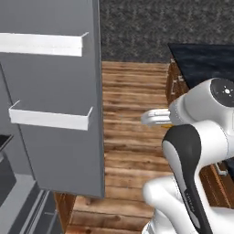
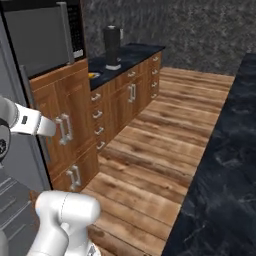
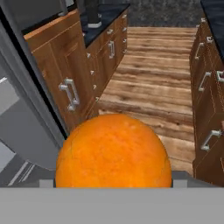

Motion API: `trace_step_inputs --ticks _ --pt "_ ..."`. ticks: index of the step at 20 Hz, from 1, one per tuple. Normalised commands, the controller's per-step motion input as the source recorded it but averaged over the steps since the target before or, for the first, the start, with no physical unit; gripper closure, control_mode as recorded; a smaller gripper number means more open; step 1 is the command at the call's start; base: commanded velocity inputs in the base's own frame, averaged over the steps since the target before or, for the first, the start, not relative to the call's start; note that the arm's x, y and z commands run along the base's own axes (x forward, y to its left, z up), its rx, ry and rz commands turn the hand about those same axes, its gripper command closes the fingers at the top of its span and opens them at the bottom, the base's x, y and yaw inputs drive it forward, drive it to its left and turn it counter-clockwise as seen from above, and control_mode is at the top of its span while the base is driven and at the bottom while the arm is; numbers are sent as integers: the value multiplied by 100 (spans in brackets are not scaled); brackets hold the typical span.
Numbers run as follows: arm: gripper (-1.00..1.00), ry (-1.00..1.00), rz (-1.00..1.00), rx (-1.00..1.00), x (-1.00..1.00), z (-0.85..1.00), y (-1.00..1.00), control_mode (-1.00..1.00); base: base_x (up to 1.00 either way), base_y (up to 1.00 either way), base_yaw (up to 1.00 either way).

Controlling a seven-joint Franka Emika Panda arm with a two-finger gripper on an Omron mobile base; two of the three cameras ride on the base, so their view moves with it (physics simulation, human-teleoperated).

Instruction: Pick the two oranges from the fridge and place them on the plate next to the blender to make a fruit smoothie.

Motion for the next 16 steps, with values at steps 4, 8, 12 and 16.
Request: trace_step_inputs --ticks 4,8,12,16 --pt "100 0 0 0 0 0 0 100 69 0 -53" --pt "100 0 0 0 0 0 0 100 99 -28 -34" --pt "100 0 0 0 0 0 0 100 100 0 -32" --pt "100 0 0 0 0 0 0 100 100 25 -26"
